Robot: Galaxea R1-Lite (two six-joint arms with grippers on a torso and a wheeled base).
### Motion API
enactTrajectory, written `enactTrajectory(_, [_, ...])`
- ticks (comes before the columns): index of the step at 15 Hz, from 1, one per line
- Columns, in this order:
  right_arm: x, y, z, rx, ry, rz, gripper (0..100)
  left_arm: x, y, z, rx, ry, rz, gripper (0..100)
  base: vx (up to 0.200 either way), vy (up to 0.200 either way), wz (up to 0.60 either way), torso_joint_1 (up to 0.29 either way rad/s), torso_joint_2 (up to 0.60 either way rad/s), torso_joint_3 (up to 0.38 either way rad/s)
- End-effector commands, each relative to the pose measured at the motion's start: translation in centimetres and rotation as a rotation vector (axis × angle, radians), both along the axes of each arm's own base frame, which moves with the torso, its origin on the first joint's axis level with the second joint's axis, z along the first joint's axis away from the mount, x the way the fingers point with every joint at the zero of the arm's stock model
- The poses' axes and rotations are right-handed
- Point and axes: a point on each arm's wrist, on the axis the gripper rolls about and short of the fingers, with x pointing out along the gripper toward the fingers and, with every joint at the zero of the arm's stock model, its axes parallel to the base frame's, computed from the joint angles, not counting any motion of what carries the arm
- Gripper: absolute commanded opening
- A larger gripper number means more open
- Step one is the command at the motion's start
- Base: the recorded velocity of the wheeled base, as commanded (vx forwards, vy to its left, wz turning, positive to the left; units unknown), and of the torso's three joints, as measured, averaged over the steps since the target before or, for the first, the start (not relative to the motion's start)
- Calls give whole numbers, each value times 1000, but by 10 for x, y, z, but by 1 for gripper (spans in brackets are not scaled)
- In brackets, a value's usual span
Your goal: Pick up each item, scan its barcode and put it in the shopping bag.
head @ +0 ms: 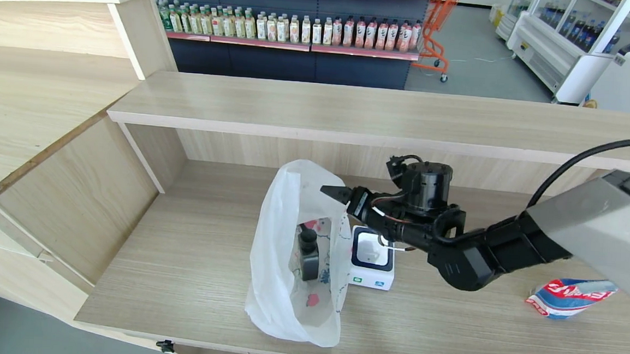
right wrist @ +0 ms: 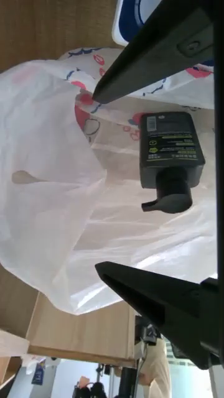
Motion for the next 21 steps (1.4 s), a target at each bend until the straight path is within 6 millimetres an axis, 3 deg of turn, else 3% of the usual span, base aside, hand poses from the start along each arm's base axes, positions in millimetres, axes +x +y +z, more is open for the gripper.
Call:
enactTrajectory(1, [-3,-14,20,27,-26,-22,100,0,0,0,0,0,0,100,0,0,0,0,0,0])
enactTrajectory(3, [-14,-53,36,29,-32,-54,100,0,0,0,0,0,0,100,0,0,0,0,0,0])
enactTrajectory(5, [-41,-94,47,-6,-29,-117,100,0,0,0,0,0,0,100,0,0,0,0,0,0])
enactTrajectory(6, [-49,-103,51,-24,-42,-127,100,0,0,0,0,0,0,100,0,0,0,0,0,0])
enactTrajectory(7, [-82,-131,53,-162,-89,-147,100,0,0,0,0,0,0,100,0,0,0,0,0,0])
enactTrajectory(8, [-101,-149,57,-281,-167,-144,100,0,0,0,0,0,0,100,0,0,0,0,0,0])
enactTrajectory(11, [-136,-191,56,-616,-372,-183,100,0,0,0,0,0,0,100,0,0,0,0,0,0])
enactTrajectory(14, [-160,-205,60,-688,-435,-245,100,0,0,0,0,0,0,100,0,0,0,0,0,0])
enactTrajectory(18, [-163,-230,51,-720,-356,-358,100,0,0,0,-2,1,0,100,0,0,0,0,0,0])
enactTrajectory(21, [-177,-235,49,-721,-343,-396,100,0,0,0,-2,0,0,100,0,0,0,0,0,0])
